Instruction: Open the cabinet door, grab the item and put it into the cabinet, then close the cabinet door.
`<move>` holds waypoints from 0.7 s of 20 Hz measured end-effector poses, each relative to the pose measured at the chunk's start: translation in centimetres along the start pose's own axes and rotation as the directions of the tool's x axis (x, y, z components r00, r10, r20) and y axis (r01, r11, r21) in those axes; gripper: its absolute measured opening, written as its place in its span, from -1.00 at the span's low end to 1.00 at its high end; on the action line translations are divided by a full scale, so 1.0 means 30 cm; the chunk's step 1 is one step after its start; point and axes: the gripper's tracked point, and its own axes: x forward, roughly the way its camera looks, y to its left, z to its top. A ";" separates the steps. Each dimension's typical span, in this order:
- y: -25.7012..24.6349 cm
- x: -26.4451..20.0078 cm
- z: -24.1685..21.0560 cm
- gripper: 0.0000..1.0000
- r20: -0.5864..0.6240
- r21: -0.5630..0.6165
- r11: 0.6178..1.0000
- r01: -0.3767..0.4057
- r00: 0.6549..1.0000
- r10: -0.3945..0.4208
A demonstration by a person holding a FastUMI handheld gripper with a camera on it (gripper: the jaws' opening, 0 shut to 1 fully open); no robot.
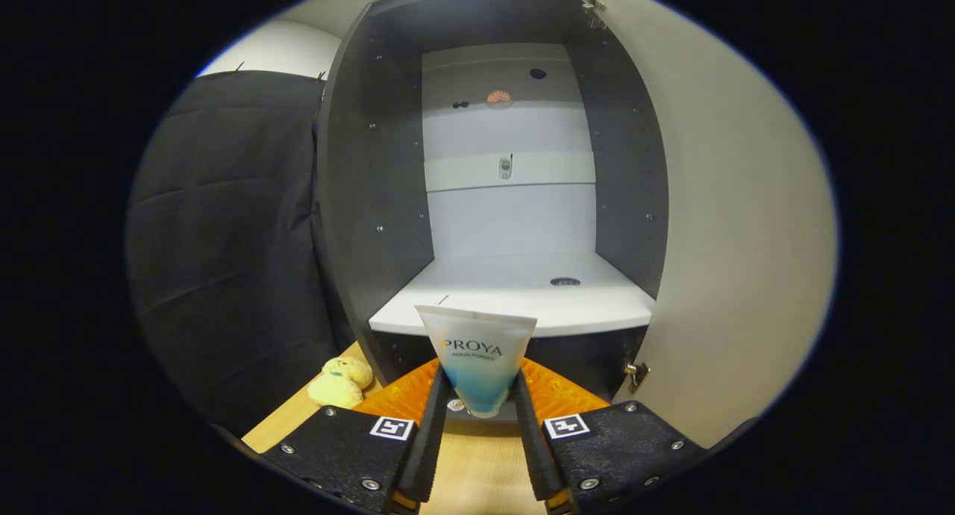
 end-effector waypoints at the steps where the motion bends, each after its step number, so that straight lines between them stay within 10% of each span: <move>1: -0.004 0.018 0.012 -0.01 0.008 0.000 1.000 -0.001 1.000 0.001; 14: -0.013 0.130 0.096 -0.01 0.026 -0.004 1.000 -0.016 1.000 0.016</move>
